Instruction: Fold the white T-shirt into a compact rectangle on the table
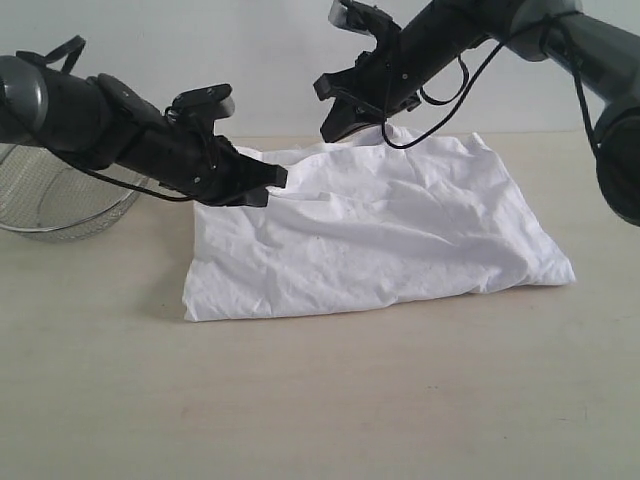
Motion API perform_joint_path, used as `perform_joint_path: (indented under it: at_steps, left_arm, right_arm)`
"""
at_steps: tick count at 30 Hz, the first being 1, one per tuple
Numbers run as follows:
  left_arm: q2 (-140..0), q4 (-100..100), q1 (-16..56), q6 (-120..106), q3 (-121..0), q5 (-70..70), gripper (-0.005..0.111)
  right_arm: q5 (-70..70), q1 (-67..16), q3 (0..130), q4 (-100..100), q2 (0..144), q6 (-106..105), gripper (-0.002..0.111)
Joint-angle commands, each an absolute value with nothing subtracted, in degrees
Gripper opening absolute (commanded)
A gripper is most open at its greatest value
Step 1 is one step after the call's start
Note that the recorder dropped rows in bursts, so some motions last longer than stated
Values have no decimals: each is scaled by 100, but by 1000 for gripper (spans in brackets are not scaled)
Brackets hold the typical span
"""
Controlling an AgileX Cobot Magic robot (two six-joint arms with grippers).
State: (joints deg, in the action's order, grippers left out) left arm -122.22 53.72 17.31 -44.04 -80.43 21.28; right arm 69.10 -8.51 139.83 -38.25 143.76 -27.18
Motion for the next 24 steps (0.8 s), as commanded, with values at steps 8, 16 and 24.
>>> perform_joint_path:
  at_steps: [8,16,24]
  left_arm:
    - [-12980,5073,1700,-4370,-9010,1731,4]
    - [-13206,4861,1285,-4286,-9641,1669,4]
    - [-13147,4861,608,-4002,-10168,2176,4]
  right_arm:
    - [6996,-792,14000,-3991,14315,-2865,0]
    - [6996,-792,14000,-3991,14315,-2865,0]
    - [6996,-679,14000,-3991,14304,-2879,0]
